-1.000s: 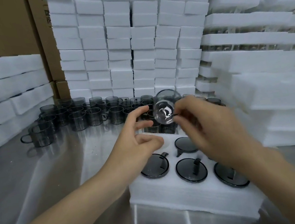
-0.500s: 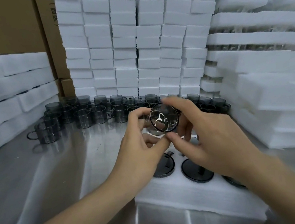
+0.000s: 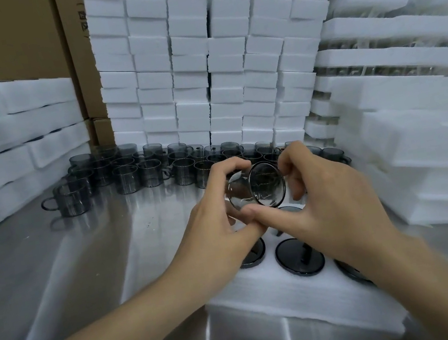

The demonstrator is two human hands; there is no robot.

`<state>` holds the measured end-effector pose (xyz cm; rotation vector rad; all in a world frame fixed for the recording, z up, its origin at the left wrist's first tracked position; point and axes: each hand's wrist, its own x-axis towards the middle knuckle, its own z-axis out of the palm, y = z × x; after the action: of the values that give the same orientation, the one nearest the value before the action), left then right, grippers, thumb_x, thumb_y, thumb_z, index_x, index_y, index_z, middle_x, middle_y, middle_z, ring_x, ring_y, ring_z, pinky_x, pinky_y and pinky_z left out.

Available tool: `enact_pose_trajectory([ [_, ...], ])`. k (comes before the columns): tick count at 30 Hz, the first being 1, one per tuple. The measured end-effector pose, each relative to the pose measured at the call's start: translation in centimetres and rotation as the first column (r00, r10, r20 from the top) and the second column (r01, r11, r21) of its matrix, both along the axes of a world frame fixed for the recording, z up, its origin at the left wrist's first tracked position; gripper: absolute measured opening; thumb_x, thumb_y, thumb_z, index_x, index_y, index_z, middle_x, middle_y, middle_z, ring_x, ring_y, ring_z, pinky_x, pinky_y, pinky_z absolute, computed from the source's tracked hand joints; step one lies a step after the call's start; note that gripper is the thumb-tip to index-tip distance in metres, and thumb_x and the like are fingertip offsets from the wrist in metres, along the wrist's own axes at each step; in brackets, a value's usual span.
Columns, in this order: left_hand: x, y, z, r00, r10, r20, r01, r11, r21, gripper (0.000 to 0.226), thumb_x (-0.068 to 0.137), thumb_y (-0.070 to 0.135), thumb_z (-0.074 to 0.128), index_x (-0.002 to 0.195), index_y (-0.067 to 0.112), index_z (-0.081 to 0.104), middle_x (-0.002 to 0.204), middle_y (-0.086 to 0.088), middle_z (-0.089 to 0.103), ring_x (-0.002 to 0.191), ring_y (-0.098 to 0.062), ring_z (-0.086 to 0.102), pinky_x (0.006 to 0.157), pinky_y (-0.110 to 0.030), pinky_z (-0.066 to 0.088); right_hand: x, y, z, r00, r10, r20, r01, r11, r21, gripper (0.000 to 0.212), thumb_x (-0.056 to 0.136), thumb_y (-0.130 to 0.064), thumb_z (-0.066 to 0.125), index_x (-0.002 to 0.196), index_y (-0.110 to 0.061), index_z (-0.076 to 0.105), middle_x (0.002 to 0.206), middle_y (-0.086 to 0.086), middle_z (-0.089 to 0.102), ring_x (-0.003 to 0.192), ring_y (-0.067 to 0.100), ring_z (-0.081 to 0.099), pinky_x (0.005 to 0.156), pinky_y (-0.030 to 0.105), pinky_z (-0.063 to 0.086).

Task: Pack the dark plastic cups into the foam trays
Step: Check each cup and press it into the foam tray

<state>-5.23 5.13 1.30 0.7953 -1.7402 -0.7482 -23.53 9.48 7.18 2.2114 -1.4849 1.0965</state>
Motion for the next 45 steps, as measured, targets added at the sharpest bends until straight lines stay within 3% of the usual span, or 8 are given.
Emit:
enact_pose_trajectory([
  [3, -0.1, -0.1, 0.1, 0.999, -0.045, -0.023, 0.046, 0.998, 0.034, 0.071, 0.086, 0.015, 0.078, 0.142, 0.049, 0.049, 0.123, 0.009, 0.072, 0.100, -0.035, 0.071, 0.089, -0.066, 0.057, 0.1, 0.2, 0.1, 1.000, 0.028, -0.009, -0.028, 1.000, 0.009, 0.059, 0.078, -0.082, 0.062, 0.115, -0.037, 0.047, 0.073, -0.026, 0.050, 0.067, 0.005, 0.055, 0.055, 0.027, 0.044],
  [7, -0.2, 0.3, 0.5, 0.996, -0.076, -0.049, 0.079, 0.995, 0.068, 0.056, 0.090, 0.038, 0.076, 0.140, 0.052, 0.056, 0.118, 0.007, 0.074, 0.099, -0.033, 0.070, 0.093, -0.059, 0.059, -0.4, 0.1, 0.2, 0.994, 0.084, -0.064, -0.080, 0.994, 0.070, 0.059, 0.086, -0.064, 0.055, 0.142, -0.045, 0.048, 0.085, -0.035, 0.052, 0.083, -0.002, 0.059, 0.067, 0.024, 0.046],
  [14, 0.3, 1.2, 1.3, 0.990, -0.142, -0.025, 0.144, 0.986, 0.079, 0.065, 0.095, 0.026, 0.062, 0.152, 0.052, 0.046, 0.126, 0.006, 0.071, 0.107, -0.033, 0.068, 0.093, -0.058, 0.057, -0.1, 0.1, 0.0, 0.995, 0.073, 0.064, -0.078, 0.994, 0.075, 0.049, 0.077, -0.069, 0.058, 0.117, -0.042, 0.048, 0.073, -0.015, 0.059, 0.078, 0.006, 0.062, 0.059, 0.026, 0.043],
  [19, 0.5, 1.7, 1.6, 0.980, -0.197, -0.026, 0.199, 0.977, 0.078, 0.058, 0.097, 0.030, 0.053, 0.151, 0.052, 0.047, 0.121, 0.006, 0.067, 0.106, -0.041, 0.064, 0.098, -0.068, 0.051, 0.1, 0.3, 0.3, 0.987, 0.062, 0.145, -0.071, 0.996, 0.054, 0.054, 0.076, -0.073, 0.062, 0.104, -0.031, 0.043, 0.066, -0.008, 0.059, 0.064, 0.013, 0.059, 0.059, 0.043, 0.052],
  [26, 0.6, 1.6, 1.6, 0.977, -0.215, -0.011, 0.215, 0.973, 0.090, 0.053, 0.100, 0.044, 0.047, 0.153, 0.044, 0.051, 0.128, 0.008, 0.067, 0.100, -0.012, 0.066, 0.097, -0.037, 0.051, 0.3, 0.7, 0.8, 0.988, -0.012, 0.154, 0.007, 0.999, 0.036, 0.062, 0.075, -0.078, 0.063, 0.099, -0.026, 0.040, 0.060, -0.004, 0.055, 0.057, 0.014, 0.055, 0.056, 0.045, 0.050],
  [32, 0.8, 1.7, 1.7, 0.968, -0.251, 0.009, 0.249, 0.963, 0.103, 0.060, 0.095, 0.045, 0.054, 0.155, 0.043, 0.049, 0.125, 0.000, 0.067, 0.097, -0.019, 0.070, 0.104, -0.056, 0.052, 0.2, 0.7, 0.7, 0.989, -0.040, 0.145, 0.035, 0.999, 0.039, 0.063, 0.074, -0.083, 0.059, 0.098, -0.027, 0.040, 0.060, -0.006, 0.055, 0.057, 0.012, 0.054, 0.055, 0.042, 0.049],
  [39, 0.5, 1.6, 1.5, 0.977, -0.189, 0.099, 0.175, 0.976, 0.131, 0.043, 0.105, 0.043, 0.050, 0.144, 0.030, 0.060, 0.114, -0.001, 0.073, 0.106, -0.020, 0.072, 0.106, -0.054, 0.052, -0.6, -0.2, 0.3, 0.995, -0.067, 0.068, 0.059, 0.992, 0.109, 0.062, 0.088, -0.088, 0.040, 0.096, -0.027, 0.043, 0.057, -0.004, 0.056, 0.055, 0.010, 0.053, 0.054, 0.037, 0.041],
  [45, -0.3, 0.4, 1.2, 0.977, -0.172, 0.126, 0.161, 0.983, 0.089, 0.035, 0.107, 0.057, 0.047, 0.132, 0.041, 0.065, 0.107, 0.014, 0.078, 0.096, -0.014, 0.076, 0.088, -0.032, 0.053, -1.2, -0.8, 0.0, 0.999, -0.045, 0.023, 0.042, 0.995, 0.095, 0.062, 0.095, -0.085, 0.031, 0.095, -0.025, 0.045, 0.058, -0.004, 0.056, 0.056, 0.011, 0.053, 0.055, 0.037, 0.038],
])
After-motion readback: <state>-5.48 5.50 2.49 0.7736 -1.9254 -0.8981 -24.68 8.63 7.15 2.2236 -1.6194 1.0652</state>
